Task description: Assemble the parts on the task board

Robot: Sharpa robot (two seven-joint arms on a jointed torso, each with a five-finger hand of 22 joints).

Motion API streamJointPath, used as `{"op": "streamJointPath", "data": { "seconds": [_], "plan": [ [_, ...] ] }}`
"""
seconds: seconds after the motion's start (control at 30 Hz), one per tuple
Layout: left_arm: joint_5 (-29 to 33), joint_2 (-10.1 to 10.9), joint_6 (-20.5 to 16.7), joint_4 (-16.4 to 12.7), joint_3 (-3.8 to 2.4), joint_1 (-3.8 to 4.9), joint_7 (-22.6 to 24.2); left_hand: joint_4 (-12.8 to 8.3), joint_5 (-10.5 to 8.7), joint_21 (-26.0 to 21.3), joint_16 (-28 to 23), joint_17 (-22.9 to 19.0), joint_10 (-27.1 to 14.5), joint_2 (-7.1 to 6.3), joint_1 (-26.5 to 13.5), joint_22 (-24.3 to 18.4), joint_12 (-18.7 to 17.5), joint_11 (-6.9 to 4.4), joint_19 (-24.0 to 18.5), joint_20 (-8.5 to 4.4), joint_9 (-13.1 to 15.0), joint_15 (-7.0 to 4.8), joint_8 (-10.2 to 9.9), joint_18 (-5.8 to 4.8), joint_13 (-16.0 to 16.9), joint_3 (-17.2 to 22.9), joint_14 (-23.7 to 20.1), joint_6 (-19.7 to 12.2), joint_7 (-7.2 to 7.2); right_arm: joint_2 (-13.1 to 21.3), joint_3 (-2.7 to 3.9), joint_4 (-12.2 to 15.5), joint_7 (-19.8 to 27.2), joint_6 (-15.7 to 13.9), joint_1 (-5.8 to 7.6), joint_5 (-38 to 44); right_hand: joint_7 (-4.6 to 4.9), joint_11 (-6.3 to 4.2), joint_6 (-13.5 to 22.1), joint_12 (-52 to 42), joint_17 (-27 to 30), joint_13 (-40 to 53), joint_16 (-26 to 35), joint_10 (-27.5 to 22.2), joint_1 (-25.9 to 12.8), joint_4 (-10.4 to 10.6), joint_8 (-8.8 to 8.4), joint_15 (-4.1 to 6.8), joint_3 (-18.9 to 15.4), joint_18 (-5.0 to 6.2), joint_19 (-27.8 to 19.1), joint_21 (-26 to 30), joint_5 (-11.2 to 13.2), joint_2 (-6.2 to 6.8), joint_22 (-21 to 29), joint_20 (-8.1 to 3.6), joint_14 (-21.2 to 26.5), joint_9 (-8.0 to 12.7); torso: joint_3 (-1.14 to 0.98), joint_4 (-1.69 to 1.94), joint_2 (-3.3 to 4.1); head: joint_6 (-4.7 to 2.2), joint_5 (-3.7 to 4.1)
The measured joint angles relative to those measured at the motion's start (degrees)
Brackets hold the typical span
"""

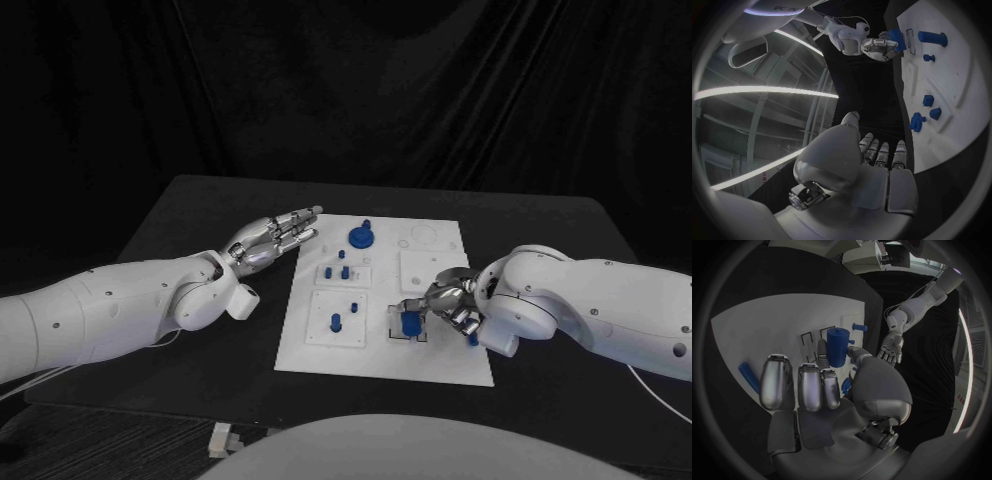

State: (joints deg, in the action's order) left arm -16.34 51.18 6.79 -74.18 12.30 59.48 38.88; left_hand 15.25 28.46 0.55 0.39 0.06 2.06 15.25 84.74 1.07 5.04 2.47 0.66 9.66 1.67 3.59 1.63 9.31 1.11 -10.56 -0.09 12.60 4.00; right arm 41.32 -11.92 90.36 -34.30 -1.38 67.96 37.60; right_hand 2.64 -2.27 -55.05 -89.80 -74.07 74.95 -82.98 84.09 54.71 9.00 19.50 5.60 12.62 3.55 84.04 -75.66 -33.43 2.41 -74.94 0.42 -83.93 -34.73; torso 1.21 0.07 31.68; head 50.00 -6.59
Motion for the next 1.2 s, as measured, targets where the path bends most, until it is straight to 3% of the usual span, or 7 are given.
{"op": "streamJointPath", "data": {
  "seconds": [0.1, 0.27, 0.37, 0.67, 0.87, 1.2],
  "plan": [
    [0.0, -0.1, 0.0, 0.0, 0.0, -0.01, 0.0, -0.2, 0.0, 0.0, 0.0, 0.0, 0.0, 0.0, 0.0, 0.0, 0.0, 0.0, 0.0, 0.0, 0.0, 0.21, 0.0, 0.0, 0.0, 0.2, 0.2, 0.0, 0.0, -0.4, 0.0, -0.5, 0.0, 0.3, -0.29, 0.3, 0.4, 0.51, 0.4, 0.0, 0.3, 0.0, 0.1, -0.1, 0.0, -1.6, -0.33, -0.01, 1.3, 0.0, 0.0, 0.2, 1.4, 0.0, 0.0, 0.0, 0.0, 0.3, 0.0, -0.02, 0.01, 0.0, -0.08],
    [0.0, -0.1, 0.1, 0.0, -0.01, -0.03, 0.0, -0.2, 0.0, 0.0, 0.0, 0.0, 0.0, 0.0, 0.0, 0.0, 0.0, 0.0, 0.1, 0.35, 0.0, 0.42, 0.0, 0.0, 0.0, 0.2, 0.0, 0.0, 0.0, -0.8, -0.02, -1.0, 0.0, 0.6, -0.64, 0.9, 0.49, 0.52, 0.8, 0.0, 0.7, 0.0, 0.2, -0.1, 0.0, -1.6, -0.65, -0.04, 1.3, 0.0, -0.2, 0.5, 4.7, -0.02, 0.0, 0.23, 0.0, 0.6, 0.0, -0.05, 0.01, 0.0, -0.27],
    [0.0, -0.1, 0.2, 0.0, -0.01, -0.03, 0.0, -0.2, 0.0, 0.0, 0.0, 0.0, 0.0, 0.0, 0.0, 0.0, 0.0, 0.0, 0.0, 0.41, 0.0, 0.42, 0.0, -0.01, 0.0, 0.2, 0.0, 0.0, 0.0, -1.0, -0.02, -1.2, -0.1, 0.8, -0.78, 1.4, 0.6, 0.51, 1.0, 0.0, 0.9, 0.0, 0.2, -0.1, -0.4, -1.1, -0.66, -0.26, 0.5, 0.0, 0.0, 0.5, 7.9, -0.4, 0.0, 0.42, -0.2, 0.7, 0.0, -0.04, 0.01, 0.0, -0.3],
    [0.0, -0.2, 0.4, 0.1, 0.0, -0.07, 0.0, -0.2, 0.0, 0.0, 0.0, 0.0, 0.0, 0.0, 0.0, 0.1, 0.0, 0.0, 0.0, 0.41, 0.0, 0.62, 0.0, -0.01, 0.0, 0.2, 0.2, 0.0, 0.0, -1.5, 0.02, -1.6, -0.1, 1.2, -1.06, 2.8, 0.4, 0.92, 1.2, 0.0, 1.3, 0.0, 0.4, -0.1, -1.1, 0.1, -0.66, -0.43, -1.0, -0.01, 0.0, 0.7, 12.4, -1.21, 0.0, 0.42, -0.1, 1.0, 0.0, -0.02, 0.01, 0.0, -0.37],
    [0.0, -0.2, 0.5, 0.1, 0.0, -0.09, 0.0, -0.2, 0.0, 0.0, 0.0, 0.0, 0.0, 0.0, 0.0, 0.1, 0.0, 0.0, 0.0, 0.41, 0.0, 0.62, 0.0, 0.0, 0.0, 0.2, 0.2, 0.0, 0.0, -1.8, 0.0, -1.9, -0.1, 1.4, -1.23, 3.3, 0.51, 0.92, 1.5, 0.0, 1.7, 0.0, 0.7, -0.1, -2.3, 1.1, -0.59, -0.43, -2.3, 0.0, 0.0, 1.1, 15.3, -1.2, 0.0, 0.42, -0.1, 1.2, 0.0, -0.01, 0.01, 0.0, -0.5],
    [0.0, -0.4, 0.7, 0.2, -0.01, -0.16, 0.0, -0.2, 0.0, 0.0, 0.0, 0.0, 0.0, 0.0, 0.0, 0.1, 0.0, 0.0, 0.0, 0.41, 0.0, 0.61, 0.0, -0.01, 0.0, 0.2, 0.2, 0.0, 0.0, -2.0, 0.03, -2.0, -0.2, 1.4, -1.28, 3.7, 0.71, 0.92, 1.7, 0.0, 2.0, 0.0, 0.7, -0.1, -2.4, 1.2, -0.53, -0.43, -4.2, -0.01, 0.0, 1.1, 20.6, -1.06, 0.0, 0.41, -0.1, 1.4, 0.0, -0.02, 0.01, 0.0, -0.58]
  ]
}}
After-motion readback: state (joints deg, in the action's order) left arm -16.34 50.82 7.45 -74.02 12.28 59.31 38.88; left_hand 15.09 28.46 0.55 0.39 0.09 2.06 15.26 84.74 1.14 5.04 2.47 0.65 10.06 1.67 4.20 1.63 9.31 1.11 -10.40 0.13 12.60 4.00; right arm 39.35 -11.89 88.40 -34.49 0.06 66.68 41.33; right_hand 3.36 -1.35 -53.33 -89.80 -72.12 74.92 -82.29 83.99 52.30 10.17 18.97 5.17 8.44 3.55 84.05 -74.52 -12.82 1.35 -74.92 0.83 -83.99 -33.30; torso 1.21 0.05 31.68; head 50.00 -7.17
